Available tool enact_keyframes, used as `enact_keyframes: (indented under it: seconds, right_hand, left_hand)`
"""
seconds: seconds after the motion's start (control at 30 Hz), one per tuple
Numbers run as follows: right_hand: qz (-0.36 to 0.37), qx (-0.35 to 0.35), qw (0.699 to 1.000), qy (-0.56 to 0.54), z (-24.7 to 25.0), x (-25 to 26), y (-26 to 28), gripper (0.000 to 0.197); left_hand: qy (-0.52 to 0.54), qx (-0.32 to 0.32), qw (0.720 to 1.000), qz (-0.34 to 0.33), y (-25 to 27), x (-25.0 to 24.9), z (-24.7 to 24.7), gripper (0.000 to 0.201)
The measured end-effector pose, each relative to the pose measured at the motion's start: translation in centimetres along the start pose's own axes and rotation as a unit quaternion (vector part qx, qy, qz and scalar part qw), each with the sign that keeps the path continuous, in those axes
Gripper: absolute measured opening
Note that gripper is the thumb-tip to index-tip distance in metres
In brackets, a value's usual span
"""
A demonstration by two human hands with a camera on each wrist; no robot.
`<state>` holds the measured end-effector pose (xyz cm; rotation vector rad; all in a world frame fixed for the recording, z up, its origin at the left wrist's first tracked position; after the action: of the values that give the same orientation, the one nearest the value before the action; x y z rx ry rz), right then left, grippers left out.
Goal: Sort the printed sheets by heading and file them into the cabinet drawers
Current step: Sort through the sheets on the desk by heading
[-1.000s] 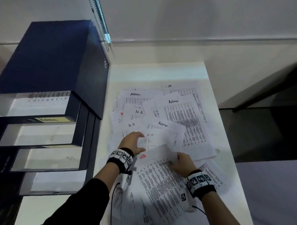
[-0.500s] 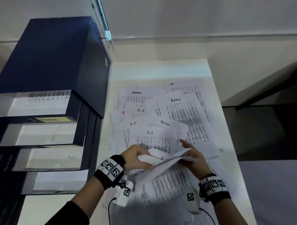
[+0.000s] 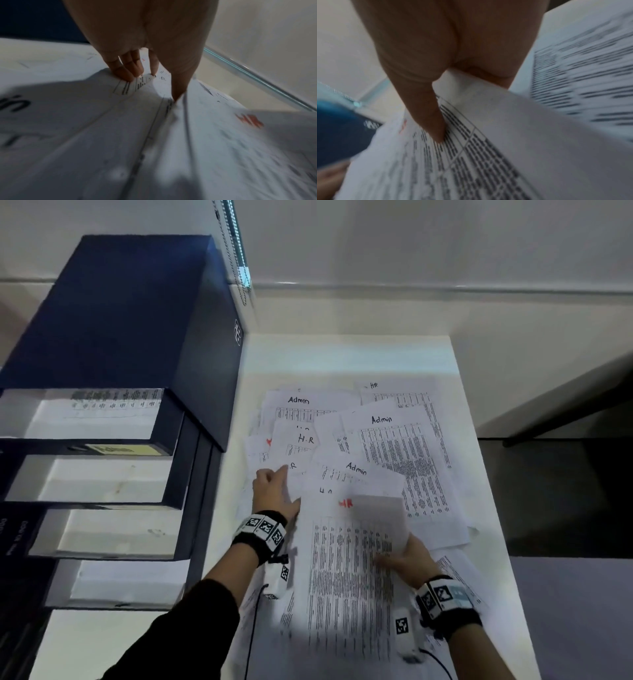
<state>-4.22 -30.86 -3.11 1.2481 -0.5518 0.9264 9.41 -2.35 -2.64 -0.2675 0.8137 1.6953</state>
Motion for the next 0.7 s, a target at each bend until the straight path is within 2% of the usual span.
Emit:
enact_keyframes:
  seconds: [0.1, 0.17, 0.2, 0.3, 0.37, 0.4, 0.47, 0.57, 0.6, 0.7]
  right_hand:
    - [0.011, -0.006, 1.000, 0.013, -0.2, -0.9, 0.7, 0.039]
    - [0.032, -0.012, 0.999, 0.016, -0.2, -0.9, 0.9, 0.035]
    - [0.044, -0.019, 0.999, 0.026, -0.2, -0.6, 1.2, 0.031]
    - [0.085, -0.042, 0.995, 0.043, -0.4, 0.1, 1.9, 0.020]
    - [0.146, -0.053, 0.985, 0.071, -0.6, 1.1, 2.4, 0.022]
    - [0.186, -0.053, 0.975, 0.108, -0.7, 1.8, 2.7, 0.030]
    - [0.255, -0.052, 0.952, 0.163, -1.4, 3.3, 3.4, 0.039]
    - [0.321, -0.075, 0.926, 0.184, -1.8, 4.6, 4.4, 0.029]
    - [0.329, -0.087, 0.919, 0.199, -1.8, 4.7, 4.8, 0.023]
    - [0.337, -0.110, 0.906, 0.230, -2.2, 4.5, 5.2, 0.015]
  left_hand:
    - [-0.011, 0.024, 0.999, -0.045, -0.2, -0.4, -0.2, 0.052]
    - [-0.001, 0.046, 0.998, -0.050, -0.2, -0.6, 0.2, 0.040]
    - [-0.001, 0.051, 0.997, -0.055, -0.2, -0.6, 0.3, 0.042]
    - [-0.015, 0.072, 0.994, -0.079, -0.5, -0.5, 0.0, 0.071]
    - [-0.043, 0.101, 0.989, -0.095, -0.9, -0.5, -0.5, 0.071]
    - [-0.059, 0.115, 0.986, -0.103, -1.1, -0.5, -0.6, 0.067]
    - [-0.091, 0.144, 0.979, -0.108, -1.0, -0.5, -0.6, 0.072]
    - [-0.106, 0.167, 0.976, -0.094, -0.7, -0.4, -0.8, 0.093]
    - [-0.069, 0.160, 0.983, -0.063, -0.8, -0.2, -0.6, 0.086]
    - [-0.014, 0.162, 0.987, 0.004, -0.8, -0.5, -0.4, 0.035]
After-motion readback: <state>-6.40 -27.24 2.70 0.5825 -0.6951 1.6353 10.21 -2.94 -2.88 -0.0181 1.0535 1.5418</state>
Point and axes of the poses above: each hand's wrist, its own y-axis away from the middle knuckle, its own z-axis out of the back of the hand, x = y × z, the point moved 5 cm from there along -y, towards the middle knuckle, and after that the axes turned 8 degrees about z, right-handed, at the moved point
